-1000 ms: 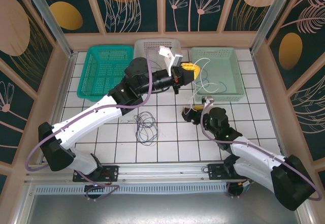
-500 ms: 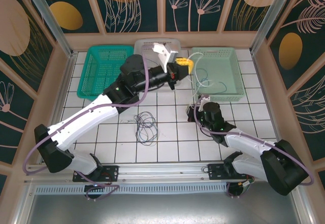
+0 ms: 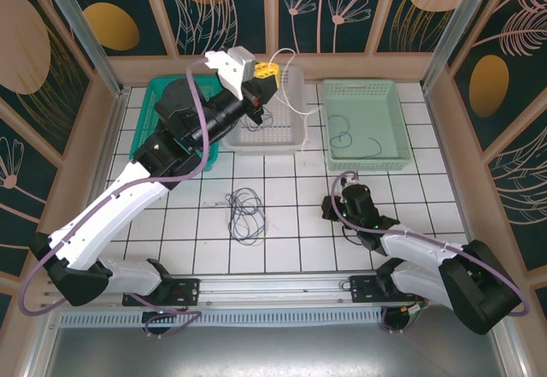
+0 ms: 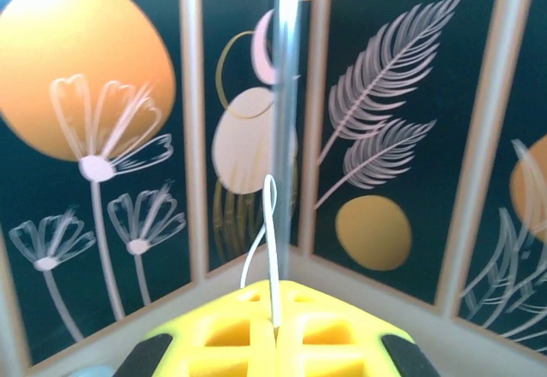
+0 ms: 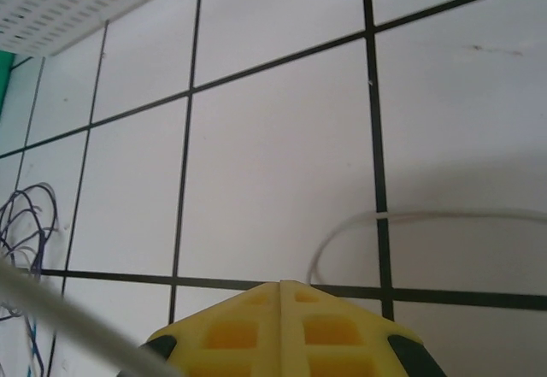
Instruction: Untangle the cables
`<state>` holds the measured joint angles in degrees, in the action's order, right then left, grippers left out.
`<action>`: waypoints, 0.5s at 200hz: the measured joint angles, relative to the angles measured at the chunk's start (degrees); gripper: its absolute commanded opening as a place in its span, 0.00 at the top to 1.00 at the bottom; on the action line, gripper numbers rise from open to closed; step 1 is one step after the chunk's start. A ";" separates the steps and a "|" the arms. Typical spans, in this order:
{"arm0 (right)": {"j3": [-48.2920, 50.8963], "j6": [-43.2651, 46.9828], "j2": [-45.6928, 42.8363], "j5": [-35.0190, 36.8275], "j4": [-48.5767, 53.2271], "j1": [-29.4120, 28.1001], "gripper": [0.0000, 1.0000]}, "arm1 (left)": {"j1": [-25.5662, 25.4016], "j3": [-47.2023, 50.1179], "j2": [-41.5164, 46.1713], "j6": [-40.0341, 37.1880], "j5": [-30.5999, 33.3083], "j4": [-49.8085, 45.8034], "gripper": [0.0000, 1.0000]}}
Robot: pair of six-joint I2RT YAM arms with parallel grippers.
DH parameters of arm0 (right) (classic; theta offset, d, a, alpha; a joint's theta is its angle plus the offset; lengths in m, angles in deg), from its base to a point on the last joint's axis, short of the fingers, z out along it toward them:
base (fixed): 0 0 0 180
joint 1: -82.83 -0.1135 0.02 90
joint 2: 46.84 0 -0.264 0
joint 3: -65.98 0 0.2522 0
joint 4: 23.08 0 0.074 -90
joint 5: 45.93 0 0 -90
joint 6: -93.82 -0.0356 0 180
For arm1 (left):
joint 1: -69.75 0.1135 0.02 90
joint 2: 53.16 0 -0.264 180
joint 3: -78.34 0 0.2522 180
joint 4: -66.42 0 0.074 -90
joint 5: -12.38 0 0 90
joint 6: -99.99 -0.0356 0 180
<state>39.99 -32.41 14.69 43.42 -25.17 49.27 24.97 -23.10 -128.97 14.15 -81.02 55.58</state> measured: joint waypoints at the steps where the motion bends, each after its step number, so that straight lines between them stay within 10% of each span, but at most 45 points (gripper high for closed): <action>1: 0.04 0.00 0.00 0.00 0.02 0.00 1.00 | 0.07 0.00 0.00 -0.04 0.11 -0.07 1.00; 100: 3.19 -3.34 -0.79 0.74 2.99 1.66 1.00 | 11.26 -2.78 2.97 -4.20 10.60 -4.90 1.00</action>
<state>43.18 -35.75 13.91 44.16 -22.18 50.93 36.23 -25.88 -126.00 9.95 -70.41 50.68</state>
